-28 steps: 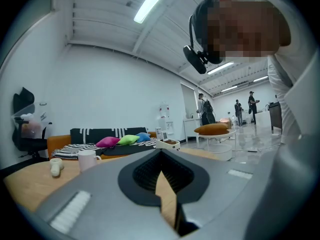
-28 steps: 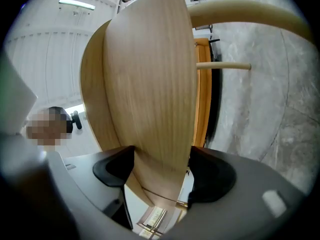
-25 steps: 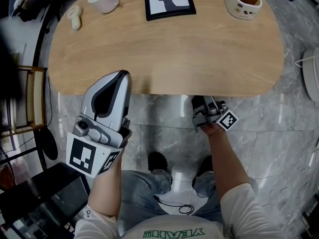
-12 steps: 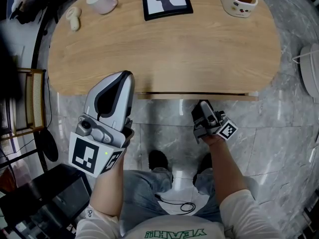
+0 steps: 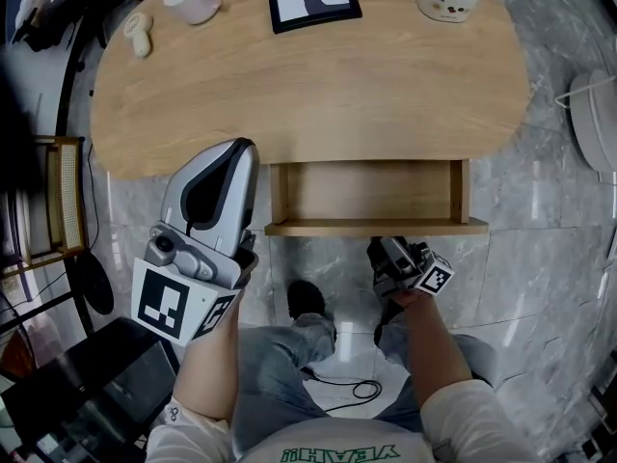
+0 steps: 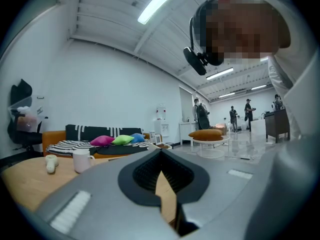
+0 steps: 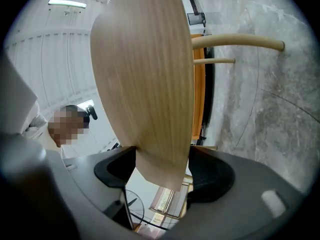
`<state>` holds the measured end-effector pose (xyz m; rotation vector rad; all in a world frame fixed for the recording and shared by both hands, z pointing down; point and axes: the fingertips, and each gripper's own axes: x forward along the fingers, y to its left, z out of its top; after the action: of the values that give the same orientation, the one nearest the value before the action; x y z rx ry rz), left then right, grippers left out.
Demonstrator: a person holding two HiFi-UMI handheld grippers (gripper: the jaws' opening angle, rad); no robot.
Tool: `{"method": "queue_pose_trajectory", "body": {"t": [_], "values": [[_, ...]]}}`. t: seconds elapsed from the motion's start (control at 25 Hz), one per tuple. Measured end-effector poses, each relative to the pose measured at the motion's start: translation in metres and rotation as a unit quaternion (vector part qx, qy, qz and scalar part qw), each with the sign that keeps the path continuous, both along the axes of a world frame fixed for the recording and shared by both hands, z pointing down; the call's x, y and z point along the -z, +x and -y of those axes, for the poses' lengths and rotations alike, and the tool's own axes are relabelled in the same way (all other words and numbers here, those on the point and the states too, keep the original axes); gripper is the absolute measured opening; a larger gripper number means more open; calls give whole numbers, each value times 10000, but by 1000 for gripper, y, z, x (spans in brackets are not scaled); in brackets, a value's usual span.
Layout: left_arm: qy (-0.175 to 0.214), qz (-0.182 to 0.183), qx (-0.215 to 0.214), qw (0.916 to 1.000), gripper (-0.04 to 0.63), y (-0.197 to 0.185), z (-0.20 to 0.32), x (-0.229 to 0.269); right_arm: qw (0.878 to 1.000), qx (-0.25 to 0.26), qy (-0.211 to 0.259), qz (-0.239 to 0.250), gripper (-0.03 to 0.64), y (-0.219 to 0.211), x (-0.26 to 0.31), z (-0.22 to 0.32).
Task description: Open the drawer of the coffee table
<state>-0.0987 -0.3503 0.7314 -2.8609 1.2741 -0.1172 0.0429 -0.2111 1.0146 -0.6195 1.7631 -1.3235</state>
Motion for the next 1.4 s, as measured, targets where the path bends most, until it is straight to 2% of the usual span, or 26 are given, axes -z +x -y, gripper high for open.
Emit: {"method": "queue_pose_trajectory", "body": {"t": [0.2, 0.36, 0.48, 0.6, 0.64, 0.76, 0.8, 0.88, 1.0, 1.16, 1.28, 1.32, 1.4], "values": [[-40, -8, -6, 10000, -2, -3, -9, 5, 9998, 181, -95, 19, 331, -4, -1, -32], [-119, -1, 23, 9999, -1, -8, -14, 5, 9993, 341, -140, -24, 330, -3, -6, -35], [-169, 65, 39, 9998, 0, -14, -16, 8, 9977, 611, -222, -193, 330, -3, -12, -37], [-205, 131, 64, 9997, 0, -20, -17, 14, 9938, 809, -578, -501, 330, -2, -28, -44], [-207, 144, 75, 9997, 0, -22, -16, 16, 9919, 846, -718, -619, 321, -1, -33, -46], [-222, 128, 129, 9996, 0, -27, -14, 21, 9885, 940, -890, -786, 230, -2, -34, -50], [-231, 108, 159, 9995, 0, -28, -13, 23, 9867, 1022, -928, -853, 227, -3, -33, -51], [-265, 81, 198, 9994, 0, -27, -12, 30, 9789, 1307, -1091, -1132, 226, -6, -33, -60], [-391, 61, 218, 9990, 0, -25, -12, 48, 9593, 1901, -1362, -1584, 226, -7, -19, -93], [-587, -15, 294, 9978, 0, -27, -15, 100, 9372, 2375, -1361, -2163, 209, 4, 54, -135], [-598, -105, 305, 9977, 0, -25, -17, 157, 9232, 2208, -826, -3035, 176, 30, 146, -116], [-533, -183, 305, 9979, 0, -22, -14, 179, 9155, 2080, -453, -3415, 164, 41, 185, -94], [-388, -342, 306, 9982, 0, -18, -8, 227, 8922, 1784, 399, -4130, 150, 57, 275, -44]]}}
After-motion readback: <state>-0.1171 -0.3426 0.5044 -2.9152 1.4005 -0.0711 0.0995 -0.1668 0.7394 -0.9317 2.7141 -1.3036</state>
